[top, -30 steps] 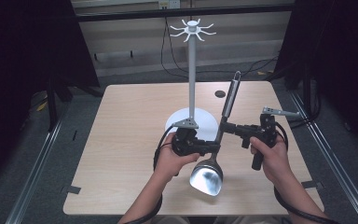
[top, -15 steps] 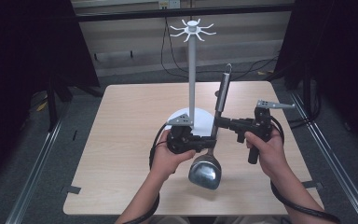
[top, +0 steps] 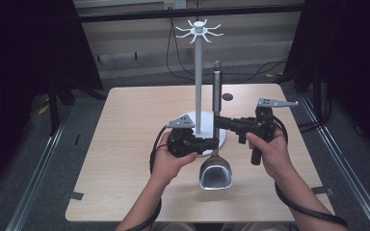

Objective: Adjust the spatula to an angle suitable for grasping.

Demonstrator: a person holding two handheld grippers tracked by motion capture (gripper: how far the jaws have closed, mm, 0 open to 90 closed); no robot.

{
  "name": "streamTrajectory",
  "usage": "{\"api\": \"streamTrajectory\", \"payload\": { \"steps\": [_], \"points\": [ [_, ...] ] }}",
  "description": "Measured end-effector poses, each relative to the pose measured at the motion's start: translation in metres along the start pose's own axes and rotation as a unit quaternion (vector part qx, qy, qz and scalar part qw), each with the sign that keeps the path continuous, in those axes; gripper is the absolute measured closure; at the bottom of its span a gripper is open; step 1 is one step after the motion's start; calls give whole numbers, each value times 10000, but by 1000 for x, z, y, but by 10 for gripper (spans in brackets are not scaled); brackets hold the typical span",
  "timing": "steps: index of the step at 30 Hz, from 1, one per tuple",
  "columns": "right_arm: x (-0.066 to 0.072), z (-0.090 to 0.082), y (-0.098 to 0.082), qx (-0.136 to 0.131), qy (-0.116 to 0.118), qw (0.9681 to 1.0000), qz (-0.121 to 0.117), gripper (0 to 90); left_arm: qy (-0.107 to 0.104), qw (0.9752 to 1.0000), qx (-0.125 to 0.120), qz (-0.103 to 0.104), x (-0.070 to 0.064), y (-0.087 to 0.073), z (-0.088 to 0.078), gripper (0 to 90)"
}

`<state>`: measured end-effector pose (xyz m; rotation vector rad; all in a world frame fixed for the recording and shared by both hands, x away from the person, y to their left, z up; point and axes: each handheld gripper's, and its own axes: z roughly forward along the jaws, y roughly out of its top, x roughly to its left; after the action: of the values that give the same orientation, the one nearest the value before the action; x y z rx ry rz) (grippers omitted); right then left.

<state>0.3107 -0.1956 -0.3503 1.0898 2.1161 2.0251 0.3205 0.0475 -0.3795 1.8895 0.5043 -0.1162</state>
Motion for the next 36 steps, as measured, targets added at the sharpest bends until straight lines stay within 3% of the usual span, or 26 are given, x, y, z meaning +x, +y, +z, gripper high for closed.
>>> {"api": "streamTrajectory", "payload": {
  "steps": [3,5,9,16,36],
  "points": [
    [4,5,3,5,49,10000,13,856,-84,9999,-70,-12,-1,1,0,863],
    [7,8,5,17,-22,9999,-114,860,-124,9998,-115,-92,1,1,0,864],
    [11,9,8,23,-137,9995,-289,868,-3,10000,-57,-10,1,4,-5,865],
    [7,4,8,-273,-91,9993,-228,875,76,9999,-1,81,3,10,-10,877],
    [2,-3,22,-695,-277,9969,-225,873,163,9989,262,354,11,45,-9,883]
  ]
}}
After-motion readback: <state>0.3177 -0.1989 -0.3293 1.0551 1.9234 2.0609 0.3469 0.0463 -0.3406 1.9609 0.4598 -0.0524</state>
